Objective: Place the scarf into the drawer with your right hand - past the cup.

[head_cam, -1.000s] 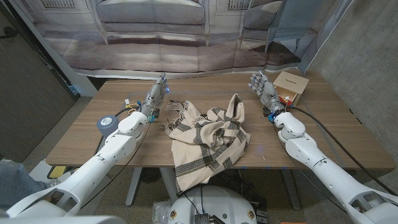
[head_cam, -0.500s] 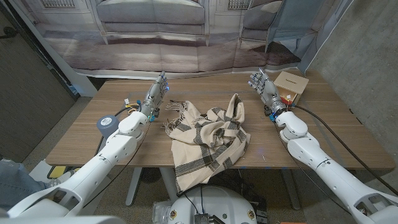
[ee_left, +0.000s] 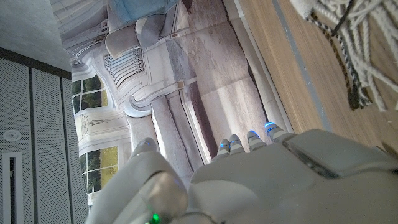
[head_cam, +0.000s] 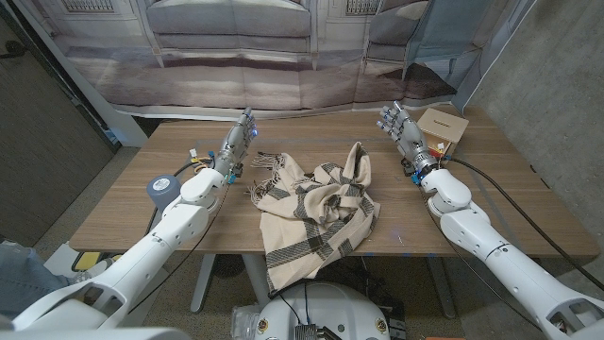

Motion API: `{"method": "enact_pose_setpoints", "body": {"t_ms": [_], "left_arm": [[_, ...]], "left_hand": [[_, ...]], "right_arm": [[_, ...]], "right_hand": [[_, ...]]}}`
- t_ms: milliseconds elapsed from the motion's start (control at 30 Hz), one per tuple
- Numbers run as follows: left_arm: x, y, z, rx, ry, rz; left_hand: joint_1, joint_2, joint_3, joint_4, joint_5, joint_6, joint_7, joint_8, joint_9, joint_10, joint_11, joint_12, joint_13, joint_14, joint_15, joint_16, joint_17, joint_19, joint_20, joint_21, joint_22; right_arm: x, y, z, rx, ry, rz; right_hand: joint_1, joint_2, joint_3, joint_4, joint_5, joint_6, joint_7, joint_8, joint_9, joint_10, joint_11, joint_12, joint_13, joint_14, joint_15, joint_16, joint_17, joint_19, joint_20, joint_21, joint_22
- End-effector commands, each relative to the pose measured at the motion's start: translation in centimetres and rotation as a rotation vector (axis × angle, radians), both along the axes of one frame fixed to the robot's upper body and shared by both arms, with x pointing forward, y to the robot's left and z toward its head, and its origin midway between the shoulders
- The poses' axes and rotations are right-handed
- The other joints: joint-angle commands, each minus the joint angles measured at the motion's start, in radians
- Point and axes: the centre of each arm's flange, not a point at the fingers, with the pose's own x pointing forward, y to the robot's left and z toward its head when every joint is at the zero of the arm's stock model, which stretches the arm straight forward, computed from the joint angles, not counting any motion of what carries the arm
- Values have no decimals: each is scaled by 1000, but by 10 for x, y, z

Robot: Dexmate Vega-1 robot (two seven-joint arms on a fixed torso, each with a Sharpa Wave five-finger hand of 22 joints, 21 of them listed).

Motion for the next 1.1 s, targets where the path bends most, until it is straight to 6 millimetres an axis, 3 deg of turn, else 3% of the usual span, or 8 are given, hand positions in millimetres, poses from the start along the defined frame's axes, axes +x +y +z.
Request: {"method": "enact_pose_setpoints", "body": {"t_ms": [33,1100], "left_arm": [[0,-3,3,13,2,-5],[-10,-4,10,25,-11,4]], "left_hand": [[6,9,-5,0,7,-57,-7,1,5,5,1,3,1,8,1,4,3,-11,5,-3,6],[12,14,-12,-1,7,-37,-8,0,6,21,1,1,1,26,-1,3,3,-2,10,-10,6]], "right_arm": [[-10,2,5,-24,-36,8],[-29,13,9,-74,-138,38]], "right_hand": [[4,12,2,-7,-6,7,-3,0,5,6,-2,-2,3,2,0,1,4,8,-15,7,6],[4,15,0,-10,-10,12,-7,-1,5,4,-3,-6,3,-1,0,-1,6,-2,-13,2,7]]}}
